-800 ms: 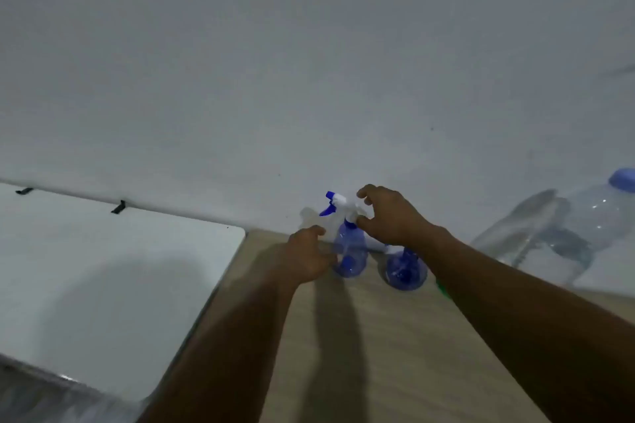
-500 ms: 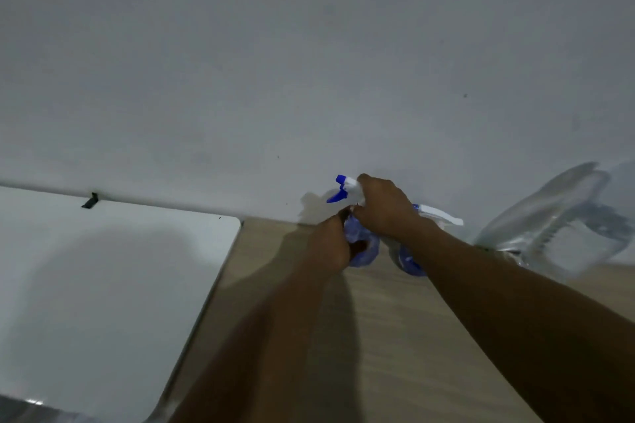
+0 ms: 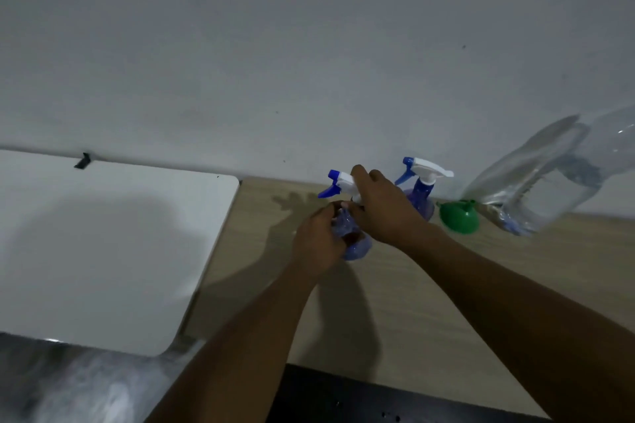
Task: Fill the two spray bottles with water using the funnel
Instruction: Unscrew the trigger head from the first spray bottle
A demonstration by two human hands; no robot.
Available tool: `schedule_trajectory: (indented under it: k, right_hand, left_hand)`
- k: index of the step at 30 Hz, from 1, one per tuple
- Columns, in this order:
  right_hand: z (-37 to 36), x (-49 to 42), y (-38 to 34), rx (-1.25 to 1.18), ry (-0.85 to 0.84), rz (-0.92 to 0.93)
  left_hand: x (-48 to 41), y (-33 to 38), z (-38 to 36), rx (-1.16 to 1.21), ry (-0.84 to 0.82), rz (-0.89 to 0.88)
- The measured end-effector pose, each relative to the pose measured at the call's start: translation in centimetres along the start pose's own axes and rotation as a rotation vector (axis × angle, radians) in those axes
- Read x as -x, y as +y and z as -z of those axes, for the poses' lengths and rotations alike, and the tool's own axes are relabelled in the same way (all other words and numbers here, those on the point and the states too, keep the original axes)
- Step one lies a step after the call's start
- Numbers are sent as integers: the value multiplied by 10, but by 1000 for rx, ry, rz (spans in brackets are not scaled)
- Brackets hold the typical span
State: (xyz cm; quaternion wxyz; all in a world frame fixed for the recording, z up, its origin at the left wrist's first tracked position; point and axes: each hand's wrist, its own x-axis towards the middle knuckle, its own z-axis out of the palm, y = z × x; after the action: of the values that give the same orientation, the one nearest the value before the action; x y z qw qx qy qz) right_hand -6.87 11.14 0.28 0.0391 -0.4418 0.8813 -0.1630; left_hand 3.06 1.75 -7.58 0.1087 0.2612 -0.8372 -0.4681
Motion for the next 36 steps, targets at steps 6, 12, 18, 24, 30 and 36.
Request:
schedule_trajectory:
  k: [6, 12, 18, 24, 30, 36]
  right_hand:
    - [-4, 28, -6, 6, 42, 31]
    - [2, 42, -5, -87, -61, 54]
    - [-1, 50, 0, -66, 18, 81]
    - [-2, 58, 2, -196, -36, 91]
    - [-9, 64, 0, -191, 46, 73]
    - [-7, 69, 4, -141, 77, 56]
  left_hand:
    - [25, -1, 2, -7, -12, 21]
    - [38, -1, 2, 15, 4, 17]
    - [49, -1, -4, 11, 3, 12]
    - [55, -1, -6, -19, 15, 8]
    - [62, -2, -11, -22, 13, 7]
    - [66, -2, -10, -28, 5, 30]
